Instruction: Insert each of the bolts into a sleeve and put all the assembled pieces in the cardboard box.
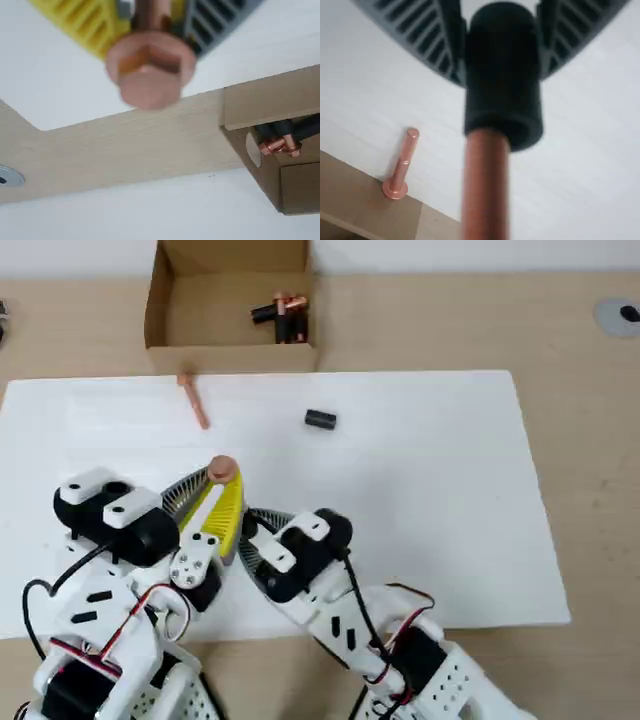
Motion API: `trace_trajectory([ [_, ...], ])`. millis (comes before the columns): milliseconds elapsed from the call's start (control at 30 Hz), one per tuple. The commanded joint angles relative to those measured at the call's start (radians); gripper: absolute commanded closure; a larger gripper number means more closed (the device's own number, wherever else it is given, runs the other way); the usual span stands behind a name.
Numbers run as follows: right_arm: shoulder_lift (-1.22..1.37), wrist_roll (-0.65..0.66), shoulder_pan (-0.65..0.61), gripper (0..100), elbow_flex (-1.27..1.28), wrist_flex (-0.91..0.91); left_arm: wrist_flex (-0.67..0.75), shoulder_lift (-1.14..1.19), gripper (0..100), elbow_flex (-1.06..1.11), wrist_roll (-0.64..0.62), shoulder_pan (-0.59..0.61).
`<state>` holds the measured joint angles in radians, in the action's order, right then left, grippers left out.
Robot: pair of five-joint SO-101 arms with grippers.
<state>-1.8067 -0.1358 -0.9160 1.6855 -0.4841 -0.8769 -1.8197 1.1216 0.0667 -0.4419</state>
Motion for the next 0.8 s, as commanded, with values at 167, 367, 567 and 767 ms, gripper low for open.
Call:
trace_trajectory([
  [167,-0.151,-0.008,-0.004,98.8,0.002,0.008,0.012,-0.007,99,-0.051,0.006,-0.009],
  [367,-0.183,-0.008,-0.002,98.8,-0.001,0.008,0.012,-0.007,99,-0.034,0.009,-0.009],
  [567,-0.183,-0.077,0.062,98.8,-0.001,0.098,0.012,-0.007,99,-0.029,0.009,-0.009],
  [767,-0.183,-0.107,0.077,98.8,-0.001,0.100,0.014,-0.007,99,-0.028,0.009,-0.009],
])
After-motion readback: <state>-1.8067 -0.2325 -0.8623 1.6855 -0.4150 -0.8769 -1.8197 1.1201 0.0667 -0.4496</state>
